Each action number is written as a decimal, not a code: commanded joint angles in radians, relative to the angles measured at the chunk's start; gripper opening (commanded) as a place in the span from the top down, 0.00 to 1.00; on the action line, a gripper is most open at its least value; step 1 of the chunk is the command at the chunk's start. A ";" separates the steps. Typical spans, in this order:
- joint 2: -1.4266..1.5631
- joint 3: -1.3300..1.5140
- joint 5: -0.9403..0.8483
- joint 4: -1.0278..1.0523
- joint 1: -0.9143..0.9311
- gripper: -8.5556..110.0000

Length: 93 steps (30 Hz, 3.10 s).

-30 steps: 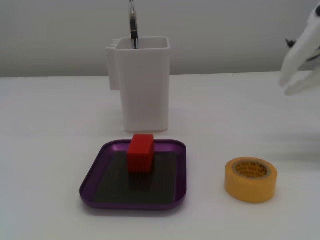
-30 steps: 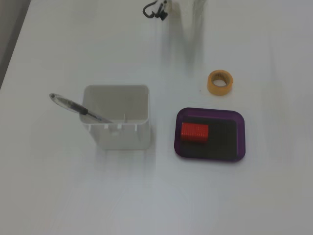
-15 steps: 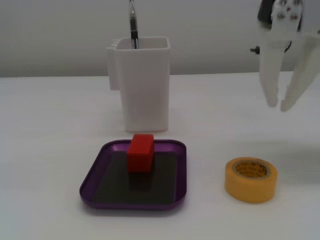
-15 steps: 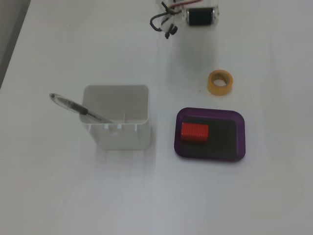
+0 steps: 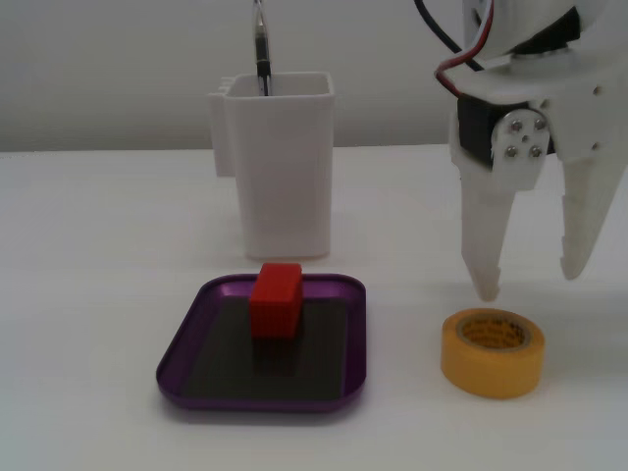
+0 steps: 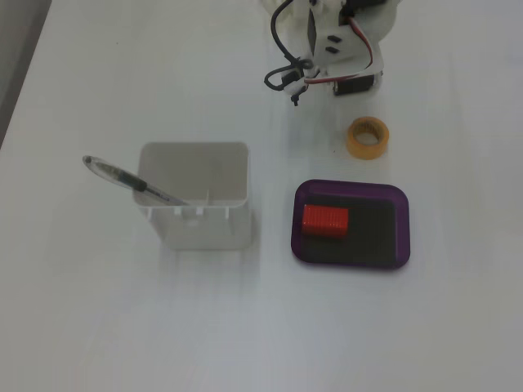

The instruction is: Grab up the yellow tape and put it in the box.

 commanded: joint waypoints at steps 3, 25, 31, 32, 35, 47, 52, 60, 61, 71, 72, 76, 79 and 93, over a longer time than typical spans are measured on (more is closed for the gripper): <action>0.002 -0.040 -0.008 0.006 -0.006 0.77; 0.002 -0.196 -0.008 0.023 -0.153 0.77; -0.009 -0.193 -0.008 0.012 -0.164 0.77; -0.011 -0.193 -0.008 0.011 -0.164 0.77; -0.011 -0.192 -0.008 0.008 -0.164 0.77; -0.014 -0.161 -0.008 -0.023 -0.238 0.77; -0.014 -0.064 -0.008 -0.118 -0.249 0.77; -0.015 0.071 -0.008 -0.262 -0.245 0.77; -0.015 0.083 -0.009 -0.281 -0.245 0.77; -0.014 0.124 -0.009 -0.337 -0.245 0.93; -0.012 0.120 -0.009 -0.331 -0.245 0.94; 0.012 0.048 -0.009 -0.318 -0.242 0.93; 0.037 -0.092 -0.008 -0.219 -0.236 0.93; -0.009 -0.540 0.293 -0.232 -0.232 0.93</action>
